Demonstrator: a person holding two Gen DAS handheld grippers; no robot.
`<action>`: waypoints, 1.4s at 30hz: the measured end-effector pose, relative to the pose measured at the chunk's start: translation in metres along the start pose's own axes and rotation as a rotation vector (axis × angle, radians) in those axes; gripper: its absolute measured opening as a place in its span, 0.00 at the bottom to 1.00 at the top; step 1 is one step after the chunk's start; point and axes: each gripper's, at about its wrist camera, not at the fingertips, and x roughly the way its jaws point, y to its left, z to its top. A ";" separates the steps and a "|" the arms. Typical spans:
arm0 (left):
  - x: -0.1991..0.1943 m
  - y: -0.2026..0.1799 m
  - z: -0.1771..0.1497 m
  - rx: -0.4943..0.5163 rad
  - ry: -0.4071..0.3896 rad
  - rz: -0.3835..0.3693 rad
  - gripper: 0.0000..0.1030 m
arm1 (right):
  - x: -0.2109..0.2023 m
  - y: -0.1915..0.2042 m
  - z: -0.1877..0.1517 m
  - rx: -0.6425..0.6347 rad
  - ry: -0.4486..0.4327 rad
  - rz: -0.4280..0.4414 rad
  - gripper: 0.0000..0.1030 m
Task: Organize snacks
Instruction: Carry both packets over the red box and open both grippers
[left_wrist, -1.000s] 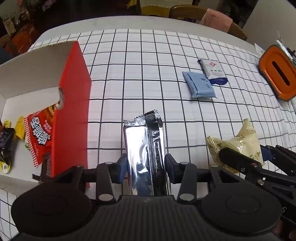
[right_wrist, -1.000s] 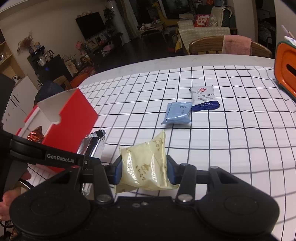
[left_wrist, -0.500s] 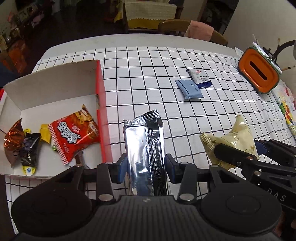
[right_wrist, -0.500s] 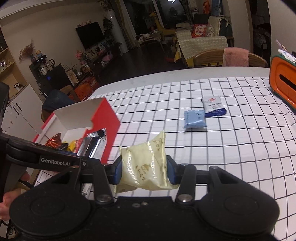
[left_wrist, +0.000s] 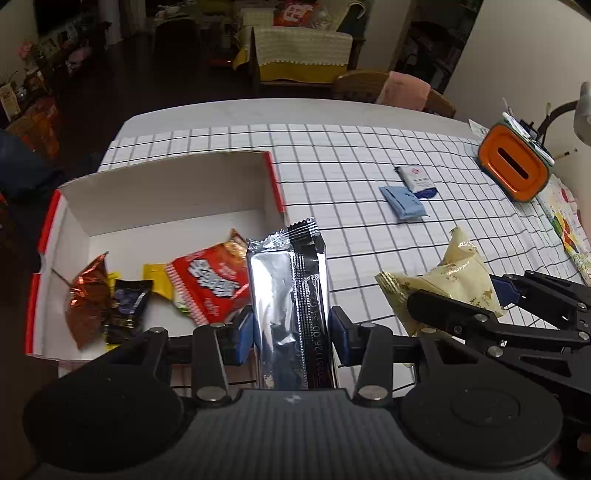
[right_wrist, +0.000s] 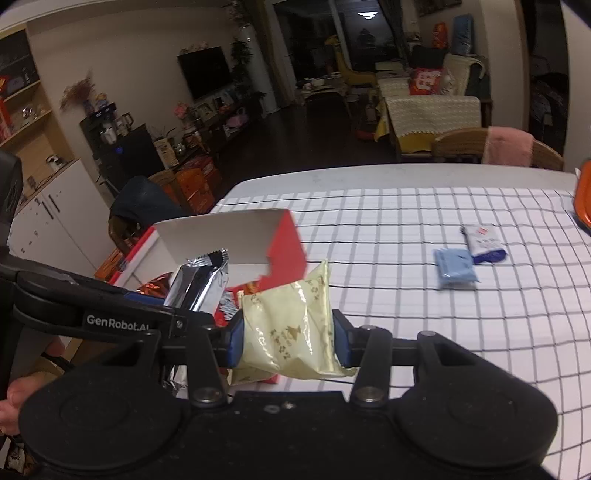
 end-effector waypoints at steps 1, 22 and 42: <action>-0.002 0.007 0.000 -0.003 -0.003 0.002 0.41 | 0.004 0.007 0.002 -0.008 0.001 0.002 0.43; 0.001 0.130 0.016 -0.073 -0.012 0.117 0.41 | 0.095 0.094 0.029 -0.107 0.063 -0.007 0.43; 0.073 0.156 0.048 0.004 0.115 0.182 0.41 | 0.178 0.102 0.020 -0.126 0.235 -0.019 0.44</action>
